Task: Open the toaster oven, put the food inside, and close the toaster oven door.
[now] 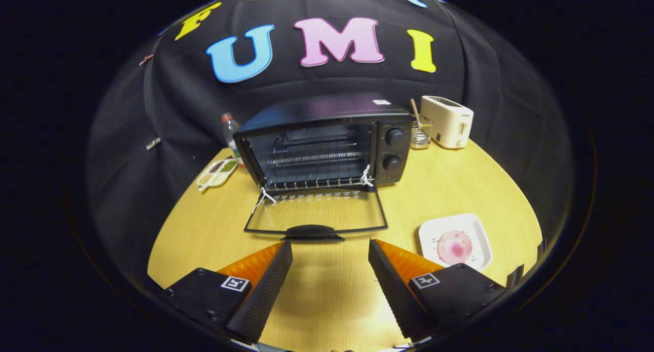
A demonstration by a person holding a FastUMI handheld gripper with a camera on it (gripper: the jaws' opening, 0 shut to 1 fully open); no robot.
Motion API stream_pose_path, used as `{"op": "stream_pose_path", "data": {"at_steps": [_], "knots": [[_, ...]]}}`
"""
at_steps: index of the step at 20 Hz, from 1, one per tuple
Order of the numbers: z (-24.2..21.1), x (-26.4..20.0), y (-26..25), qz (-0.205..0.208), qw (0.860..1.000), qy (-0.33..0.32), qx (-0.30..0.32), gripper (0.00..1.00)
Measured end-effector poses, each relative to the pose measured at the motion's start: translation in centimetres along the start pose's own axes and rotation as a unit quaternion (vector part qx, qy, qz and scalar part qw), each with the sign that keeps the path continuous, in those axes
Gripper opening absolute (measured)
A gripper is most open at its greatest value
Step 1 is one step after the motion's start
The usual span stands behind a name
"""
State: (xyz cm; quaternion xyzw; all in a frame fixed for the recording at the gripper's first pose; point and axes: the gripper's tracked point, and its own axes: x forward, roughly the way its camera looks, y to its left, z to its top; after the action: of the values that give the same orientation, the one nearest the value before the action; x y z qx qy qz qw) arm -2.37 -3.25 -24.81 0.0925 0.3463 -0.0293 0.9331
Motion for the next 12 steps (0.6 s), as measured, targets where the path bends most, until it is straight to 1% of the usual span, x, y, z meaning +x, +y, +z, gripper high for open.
{"op": "stream_pose_path", "data": {"at_steps": [2,4,6,7,10,11,12], "knots": [[1.3,-2.4,-3.8,0.016,1.0,-0.001,0.024,0.97],[2.5,-4.2,-8.6,0.017,0.999,-0.004,0.038,0.94],[3.3,-4.9,-13.8,0.016,0.999,0.0,0.034,0.94],[3.0,-4.9,-16.2,0.019,0.999,0.012,0.034,0.94],[2.2,-3.9,-21.4,0.064,0.995,0.065,0.049,0.94],[1.6,-2.9,-23.0,0.076,0.991,0.088,0.064,0.91],[0.8,-1.8,-24.4,0.091,0.986,0.115,0.081,0.84]]}}
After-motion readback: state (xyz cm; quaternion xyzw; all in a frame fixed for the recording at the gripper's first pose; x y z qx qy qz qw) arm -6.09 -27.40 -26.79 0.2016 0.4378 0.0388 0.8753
